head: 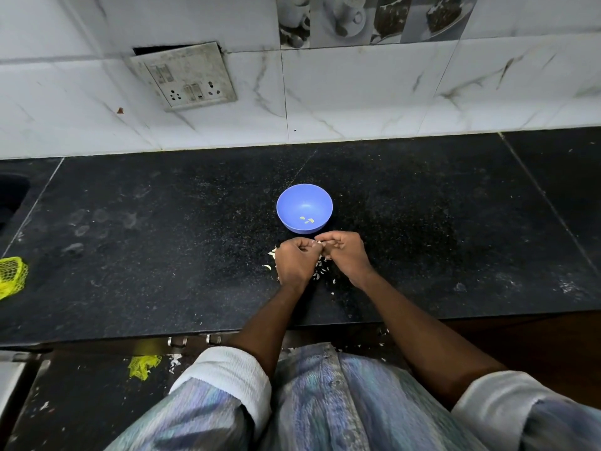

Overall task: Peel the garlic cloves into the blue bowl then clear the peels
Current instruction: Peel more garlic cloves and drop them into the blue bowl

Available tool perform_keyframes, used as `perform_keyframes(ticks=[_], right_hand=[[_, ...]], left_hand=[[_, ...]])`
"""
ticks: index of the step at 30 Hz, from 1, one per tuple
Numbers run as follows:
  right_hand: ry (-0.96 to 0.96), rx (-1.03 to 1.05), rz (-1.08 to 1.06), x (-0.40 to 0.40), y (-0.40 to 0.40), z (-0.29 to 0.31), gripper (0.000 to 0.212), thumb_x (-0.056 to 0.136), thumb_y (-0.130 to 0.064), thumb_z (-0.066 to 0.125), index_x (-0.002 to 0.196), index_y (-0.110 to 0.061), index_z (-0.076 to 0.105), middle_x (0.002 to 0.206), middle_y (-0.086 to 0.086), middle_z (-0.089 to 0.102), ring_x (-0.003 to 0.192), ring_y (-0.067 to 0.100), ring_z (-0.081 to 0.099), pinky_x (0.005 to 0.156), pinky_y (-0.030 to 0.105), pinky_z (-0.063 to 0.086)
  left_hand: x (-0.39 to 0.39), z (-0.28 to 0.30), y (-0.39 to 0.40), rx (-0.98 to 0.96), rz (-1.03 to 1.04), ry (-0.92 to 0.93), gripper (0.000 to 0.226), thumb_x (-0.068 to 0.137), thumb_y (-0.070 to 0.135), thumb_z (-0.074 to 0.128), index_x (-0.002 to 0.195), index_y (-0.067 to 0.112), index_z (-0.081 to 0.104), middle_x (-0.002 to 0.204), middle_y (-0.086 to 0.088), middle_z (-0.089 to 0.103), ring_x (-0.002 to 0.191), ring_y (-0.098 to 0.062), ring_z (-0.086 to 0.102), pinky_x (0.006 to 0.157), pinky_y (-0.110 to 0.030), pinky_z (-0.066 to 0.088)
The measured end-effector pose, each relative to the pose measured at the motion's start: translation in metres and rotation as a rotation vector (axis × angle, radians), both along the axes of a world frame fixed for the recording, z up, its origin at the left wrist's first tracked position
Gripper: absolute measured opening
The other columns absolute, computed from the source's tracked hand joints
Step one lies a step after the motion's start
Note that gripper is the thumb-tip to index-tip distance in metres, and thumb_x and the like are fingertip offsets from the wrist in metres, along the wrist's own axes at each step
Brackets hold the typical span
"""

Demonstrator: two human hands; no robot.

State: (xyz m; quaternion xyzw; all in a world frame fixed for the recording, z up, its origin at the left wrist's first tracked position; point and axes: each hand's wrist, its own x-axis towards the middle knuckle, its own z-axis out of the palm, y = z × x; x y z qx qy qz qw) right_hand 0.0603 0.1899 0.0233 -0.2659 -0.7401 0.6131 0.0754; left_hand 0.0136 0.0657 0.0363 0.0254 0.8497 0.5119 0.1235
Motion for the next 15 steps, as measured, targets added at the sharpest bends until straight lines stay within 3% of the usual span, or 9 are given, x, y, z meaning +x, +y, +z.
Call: perform_keyframes(ticks=[3, 9, 15], right_hand=[[0.007, -0.120, -0.022, 0.0018, 0.0013, 0.0031, 0.018, 0.094, 0.004, 0.065, 0.104, -0.004, 0.077, 0.089, 0.017, 0.077, 0.071, 0.016, 0.067, 0.066, 0.021, 0.055], [0.016, -0.246, -0.059, 0.0030, 0.0034, 0.0063, 0.015, 0.092, 0.002, 0.070, 0.107, 0.002, 0.073, 0.093, 0.023, 0.077, 0.071, 0.016, 0.069, 0.068, 0.022, 0.056], [0.006, -0.189, -0.052, 0.0013, 0.0069, 0.0048, 0.013, 0.090, 0.004, 0.070, 0.098, -0.005, 0.076, 0.083, 0.016, 0.077, 0.066, 0.015, 0.067, 0.066, 0.023, 0.057]], left_hand=[[-0.0011, -0.0043, -0.0001, 0.071, -0.014, -0.030, 0.011, 0.086, 0.023, 0.080, 0.078, 0.014, 0.080, 0.068, 0.006, 0.074, 0.057, 0.004, 0.063, 0.055, -0.011, 0.045], [-0.0047, -0.0097, -0.0034, 0.109, -0.034, -0.015, 0.013, 0.094, 0.016, 0.071, 0.086, 0.016, 0.081, 0.073, 0.008, 0.075, 0.060, 0.002, 0.063, 0.061, -0.014, 0.049], [-0.0049, -0.0099, -0.0053, -0.010, -0.118, 0.115, 0.008, 0.088, 0.025, 0.076, 0.084, 0.023, 0.083, 0.069, 0.011, 0.074, 0.066, -0.004, 0.069, 0.064, -0.024, 0.055]])
